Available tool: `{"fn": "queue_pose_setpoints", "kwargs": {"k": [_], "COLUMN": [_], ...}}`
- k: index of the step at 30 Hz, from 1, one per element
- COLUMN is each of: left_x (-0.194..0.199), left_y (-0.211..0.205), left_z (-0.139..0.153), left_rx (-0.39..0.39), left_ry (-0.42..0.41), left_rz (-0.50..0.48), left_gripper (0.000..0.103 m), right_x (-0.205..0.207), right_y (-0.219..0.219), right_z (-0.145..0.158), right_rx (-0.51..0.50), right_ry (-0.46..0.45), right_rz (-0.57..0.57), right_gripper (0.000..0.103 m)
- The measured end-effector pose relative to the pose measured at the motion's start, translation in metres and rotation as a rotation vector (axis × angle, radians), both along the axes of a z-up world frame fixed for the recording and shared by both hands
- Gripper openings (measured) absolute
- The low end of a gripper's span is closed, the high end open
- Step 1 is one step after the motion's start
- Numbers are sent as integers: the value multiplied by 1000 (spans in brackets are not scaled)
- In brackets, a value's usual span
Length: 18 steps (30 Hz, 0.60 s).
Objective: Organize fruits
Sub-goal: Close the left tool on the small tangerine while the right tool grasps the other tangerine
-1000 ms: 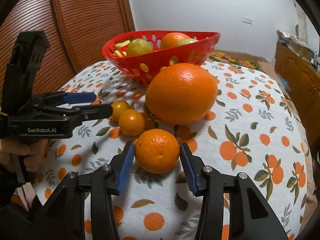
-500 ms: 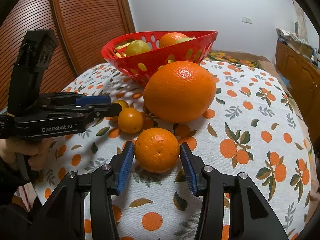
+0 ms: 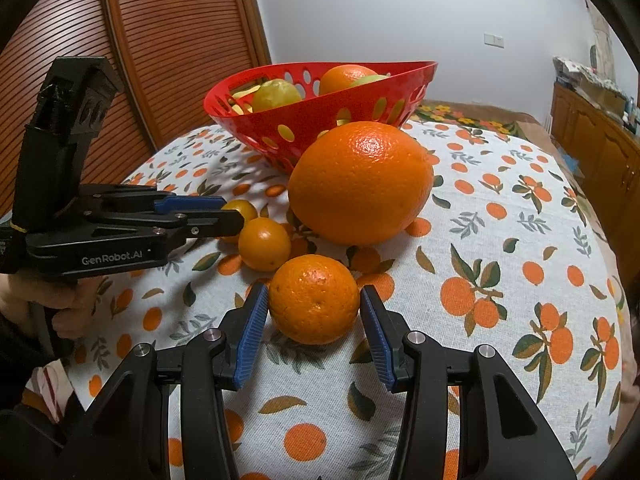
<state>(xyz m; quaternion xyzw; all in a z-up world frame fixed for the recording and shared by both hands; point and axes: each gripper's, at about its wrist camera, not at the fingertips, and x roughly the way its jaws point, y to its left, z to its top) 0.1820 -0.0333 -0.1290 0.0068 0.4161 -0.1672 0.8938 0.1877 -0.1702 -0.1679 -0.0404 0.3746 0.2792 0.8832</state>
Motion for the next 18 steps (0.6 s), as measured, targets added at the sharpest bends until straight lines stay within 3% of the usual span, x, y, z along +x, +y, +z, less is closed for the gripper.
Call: {"fn": "queue_pose_setpoints", "kwargs": {"k": [11, 18], "left_x": [-13, -21], "left_y": [12, 16], "left_z": [18, 46], "left_rx": [-10, -30], "left_ry": [-41, -107], "left_rz": [11, 21], "left_gripper": [22, 23], "right_x": [-1, -1], "right_y": [1, -5], "right_z": [0, 11], "right_rx": [-4, 14], "right_ry": [-4, -22], "right_rz": [0, -14], "right_gripper": [48, 47]}}
